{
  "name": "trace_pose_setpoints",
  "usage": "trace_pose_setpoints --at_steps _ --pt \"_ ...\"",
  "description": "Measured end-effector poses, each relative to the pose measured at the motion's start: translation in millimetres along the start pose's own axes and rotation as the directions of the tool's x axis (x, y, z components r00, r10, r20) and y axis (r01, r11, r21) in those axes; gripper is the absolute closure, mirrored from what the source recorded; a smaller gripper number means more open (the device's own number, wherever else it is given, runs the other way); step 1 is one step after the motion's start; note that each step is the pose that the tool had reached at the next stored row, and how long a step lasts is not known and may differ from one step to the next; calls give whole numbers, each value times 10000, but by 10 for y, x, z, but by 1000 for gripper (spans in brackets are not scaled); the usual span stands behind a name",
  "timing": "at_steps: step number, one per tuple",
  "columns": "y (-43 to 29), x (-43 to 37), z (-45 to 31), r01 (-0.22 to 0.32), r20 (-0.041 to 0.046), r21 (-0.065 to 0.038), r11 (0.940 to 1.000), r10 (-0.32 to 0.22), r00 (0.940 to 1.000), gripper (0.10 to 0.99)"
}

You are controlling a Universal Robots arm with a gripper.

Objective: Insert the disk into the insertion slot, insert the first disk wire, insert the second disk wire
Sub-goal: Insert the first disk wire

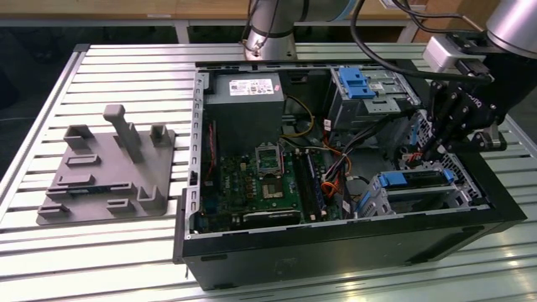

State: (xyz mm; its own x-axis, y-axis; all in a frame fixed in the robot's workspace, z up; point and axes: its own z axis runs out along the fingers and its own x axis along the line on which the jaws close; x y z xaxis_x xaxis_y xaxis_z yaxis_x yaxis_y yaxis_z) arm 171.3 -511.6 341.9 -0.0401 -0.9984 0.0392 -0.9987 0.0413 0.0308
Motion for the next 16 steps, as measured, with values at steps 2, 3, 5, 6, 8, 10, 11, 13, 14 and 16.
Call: trace_pose_setpoints --at_steps 2,3,5,6,8,10,11,13,14,16 --pt "0 10 0 -36 1 -2 10000 36 10000 922" --pt "0 17 1 -55 2 -2 10000 55 10000 922" --pt "-1 31 1 -95 3 -4 10000 95 10000 922" --pt "-1 41 2 -114 4 -5 9999 114 9999 922" --pt "-2 59 3 -147 5 -6 9999 147 9999 922" --pt "-2 78 4 -176 6 -7 9998 176 9998 922" --pt "0 87 4 -188 7 -8 9998 188 9998 922" --pt "5 101 5 -213 8 -9 9998 213 9998 922" --pt "7 107 5 -226 7 -9 9997 226 9997 922" --pt "9 122 5 -254 8 -10 9997 254 9997 922"
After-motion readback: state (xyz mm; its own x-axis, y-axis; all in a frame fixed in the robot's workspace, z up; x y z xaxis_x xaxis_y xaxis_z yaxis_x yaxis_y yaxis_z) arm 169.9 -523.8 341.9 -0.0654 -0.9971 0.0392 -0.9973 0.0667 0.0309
